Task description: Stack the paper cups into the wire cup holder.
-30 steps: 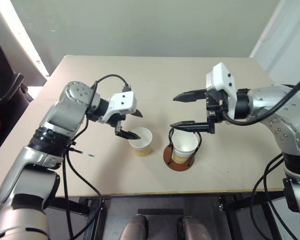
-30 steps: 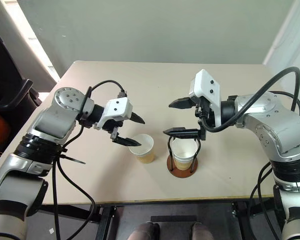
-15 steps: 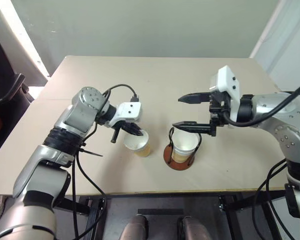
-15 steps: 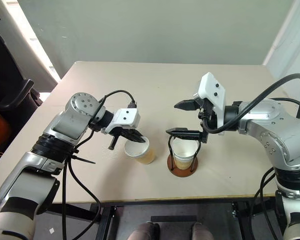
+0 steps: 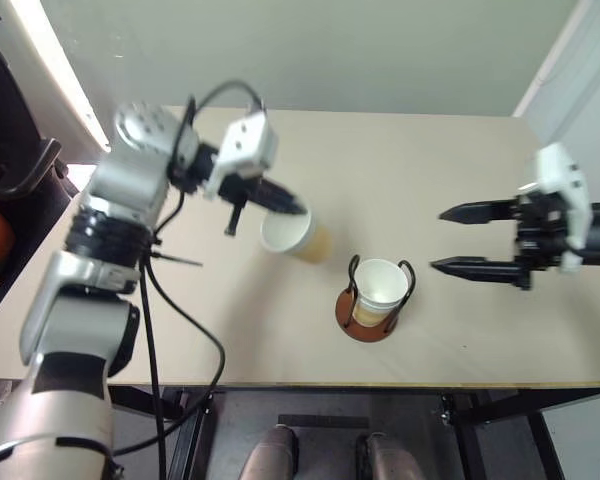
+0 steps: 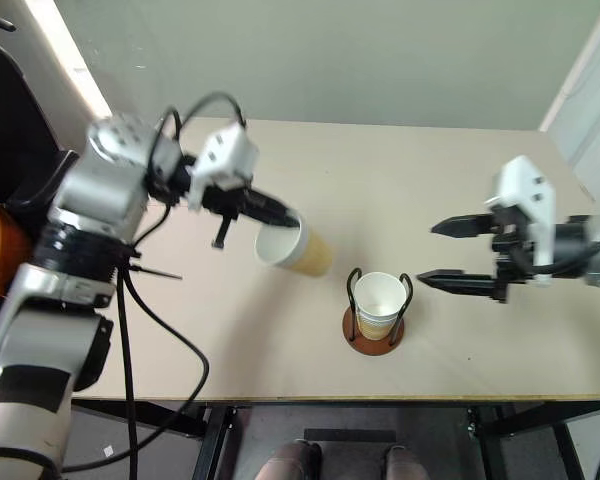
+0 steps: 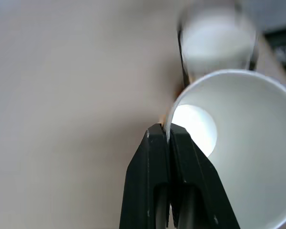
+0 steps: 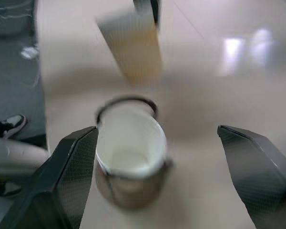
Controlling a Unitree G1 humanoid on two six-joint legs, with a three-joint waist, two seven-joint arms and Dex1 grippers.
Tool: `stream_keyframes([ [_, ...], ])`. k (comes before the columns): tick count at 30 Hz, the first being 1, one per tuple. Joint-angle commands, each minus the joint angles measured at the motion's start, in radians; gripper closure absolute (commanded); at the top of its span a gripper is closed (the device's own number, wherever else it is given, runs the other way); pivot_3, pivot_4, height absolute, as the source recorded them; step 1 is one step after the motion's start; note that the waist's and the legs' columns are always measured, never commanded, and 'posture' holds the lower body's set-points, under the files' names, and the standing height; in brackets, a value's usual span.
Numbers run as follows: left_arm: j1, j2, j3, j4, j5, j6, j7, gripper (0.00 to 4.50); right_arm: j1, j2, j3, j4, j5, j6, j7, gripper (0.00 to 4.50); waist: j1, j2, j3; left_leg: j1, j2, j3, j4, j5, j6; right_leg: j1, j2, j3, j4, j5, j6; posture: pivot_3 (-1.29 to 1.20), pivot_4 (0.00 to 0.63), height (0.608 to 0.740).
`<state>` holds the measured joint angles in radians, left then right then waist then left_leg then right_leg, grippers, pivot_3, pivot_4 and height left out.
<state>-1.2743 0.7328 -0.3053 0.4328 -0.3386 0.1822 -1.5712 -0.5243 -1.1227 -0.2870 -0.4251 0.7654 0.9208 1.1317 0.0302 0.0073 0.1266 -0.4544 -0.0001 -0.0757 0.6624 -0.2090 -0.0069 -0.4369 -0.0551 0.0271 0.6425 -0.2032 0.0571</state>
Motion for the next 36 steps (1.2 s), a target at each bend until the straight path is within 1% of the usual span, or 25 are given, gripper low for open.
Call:
stream_keyframes([
  [1,-0.089,0.018,-0.052,-0.058,-0.192,0.013,-0.043,4.45,0.039,-0.025,-0.137,0.009,0.054,-0.033,0.057,0.34,-0.001,0.0,0.0,0.0,-0.001,0.001,0.001,-0.001,0.001,0.0,0.0,0.0,0.0,-0.001,0.002,0.0,0.15,0.74],
  [3,-0.14,0.014,-0.128,-0.093,-0.283,-0.009,-0.043,4.45,0.07,-0.04,-0.147,0.023,0.033,-0.058,0.065,0.34,-0.003,0.0,0.0,0.001,-0.002,0.002,0.001,-0.002,0.002,0.001,-0.001,0.001,0.0,-0.001,0.003,0.0,0.15,0.74],
  [6,-0.196,-0.002,-0.242,-0.091,-0.337,-0.072,-0.043,4.45,0.086,-0.045,-0.143,0.023,0.03,-0.078,0.054,0.34,-0.003,0.0,0.0,0.001,-0.001,0.002,0.003,-0.003,0.003,0.002,-0.002,0.002,0.0,0.0,0.006,0.0,0.15,0.74],
  [9,-0.234,-0.026,-0.345,-0.051,-0.336,-0.15,-0.043,4.45,0.095,-0.043,-0.151,0.008,0.043,-0.079,0.035,0.34,-0.003,0.001,0.0,0.001,-0.002,0.002,0.004,-0.003,0.004,0.002,-0.002,0.002,0.0,0.001,0.009,0.0,0.15,0.74],
  [13,-0.272,-0.094,-0.44,0.049,-0.271,-0.263,-0.043,4.45,0.14,-0.047,-0.19,-0.029,0.054,-0.064,0.011,0.34,-0.002,0.001,0.001,0.001,-0.001,0.002,0.005,-0.004,0.007,0.004,-0.002,0.002,0.0,0.001,0.01,0.0,0.15,0.74],
  [16,-0.288,-0.139,-0.458,0.118,-0.238,-0.319,-0.043,4.45,0.169,-0.05,-0.22,-0.051,0.061,-0.053,-0.007,0.34,0.001,0.001,0.001,0.0,-0.001,0.002,0.006,-0.005,0.009,0.004,-0.002,0.002,0.0,0.001,0.012,0.0,0.15,0.74],
  [18,-0.295,-0.153,-0.47,0.137,-0.246,-0.335,-0.043,4.45,0.188,-0.049,-0.241,-0.065,0.067,-0.045,-0.017,0.34,0.001,0.001,0.001,0.0,-0.002,0.003,0.006,-0.005,0.009,0.004,-0.002,0.002,-0.001,0.001,0.013,0.0,0.15,0.74],
  [20,-0.301,-0.183,-0.474,0.186,-0.212,-0.374,-0.043,4.45,0.207,-0.048,-0.258,-0.082,0.072,-0.037,-0.032,0.34,0.002,0.001,0.001,-0.001,-0.002,0.003,0.006,-0.004,0.007,0.005,-0.002,0.002,-0.001,0.001,0.014,0.0,0.15,0.74],
  [24,-0.307,-0.213,-0.486,0.239,-0.21,-0.398,-0.043,4.45,0.233,-0.041,-0.276,-0.112,0.087,-0.029,-0.064,0.34,0.004,0.001,0.001,-0.001,-0.003,0.004,0.007,-0.004,0.007,0.006,-0.003,0.003,-0.002,-0.001,0.017,0.0,0.15,0.74],
  [30,-0.308,-0.249,-0.524,0.283,-0.205,-0.417,-0.043,4.45,0.274,-0.037,-0.315,-0.144,0.113,-0.015,-0.096,0.34,0.01,0.001,0.001,-0.001,-0.003,0.004,0.009,-0.006,0.008,0.006,-0.003,0.003,-0.002,-0.002,0.019,0.0,0.15,0.74],
  [36,-0.316,-0.265,-0.55,0.28,-0.228,-0.425,-0.043,4.45,0.312,-0.037,-0.345,-0.164,0.128,-0.011,-0.117,0.34,0.013,0.001,0.001,-0.001,-0.004,0.004,0.012,-0.008,0.009,0.008,-0.003,0.003,-0.001,-0.003,0.021,0.0,0.15,0.74],
])
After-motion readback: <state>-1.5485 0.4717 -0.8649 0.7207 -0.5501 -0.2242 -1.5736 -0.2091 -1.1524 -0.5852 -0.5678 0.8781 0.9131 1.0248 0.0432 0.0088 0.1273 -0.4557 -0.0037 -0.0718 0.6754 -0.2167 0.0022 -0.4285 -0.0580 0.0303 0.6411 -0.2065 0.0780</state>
